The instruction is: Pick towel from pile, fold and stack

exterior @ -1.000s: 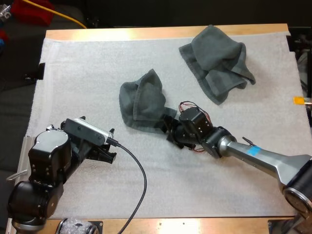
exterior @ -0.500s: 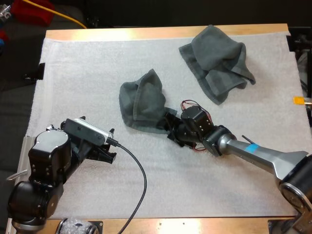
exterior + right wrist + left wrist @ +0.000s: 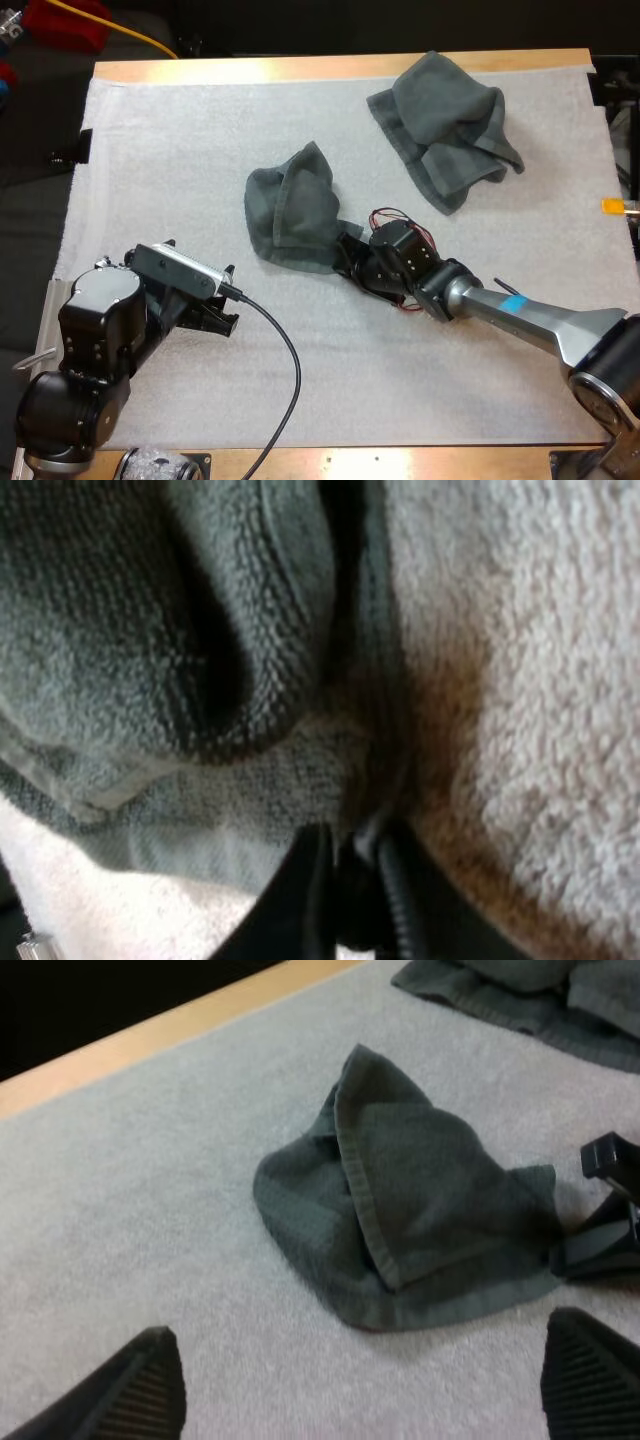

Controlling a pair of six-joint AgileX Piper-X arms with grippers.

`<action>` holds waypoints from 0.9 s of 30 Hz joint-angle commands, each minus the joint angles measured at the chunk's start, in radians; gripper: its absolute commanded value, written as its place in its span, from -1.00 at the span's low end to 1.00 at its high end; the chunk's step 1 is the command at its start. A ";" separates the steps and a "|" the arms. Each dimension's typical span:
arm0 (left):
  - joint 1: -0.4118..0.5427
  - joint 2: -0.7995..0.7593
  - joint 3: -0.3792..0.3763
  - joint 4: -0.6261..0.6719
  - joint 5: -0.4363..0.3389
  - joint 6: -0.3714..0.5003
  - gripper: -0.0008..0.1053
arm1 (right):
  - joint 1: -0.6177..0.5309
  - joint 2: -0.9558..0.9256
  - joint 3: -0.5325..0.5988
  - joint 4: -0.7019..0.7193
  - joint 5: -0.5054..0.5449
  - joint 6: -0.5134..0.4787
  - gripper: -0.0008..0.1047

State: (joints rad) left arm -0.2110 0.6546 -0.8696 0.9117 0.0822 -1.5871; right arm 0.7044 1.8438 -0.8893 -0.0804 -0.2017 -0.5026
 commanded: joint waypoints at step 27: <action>0.000 -0.003 -0.007 0.003 0.036 -0.001 0.33 | 0.000 -0.570 -0.003 0.592 -0.072 -0.602 -0.98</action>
State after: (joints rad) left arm -0.2110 0.6546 -0.8696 0.9137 0.1075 -1.5871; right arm 0.7044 1.2842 -0.8893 0.5050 -0.2608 -1.0996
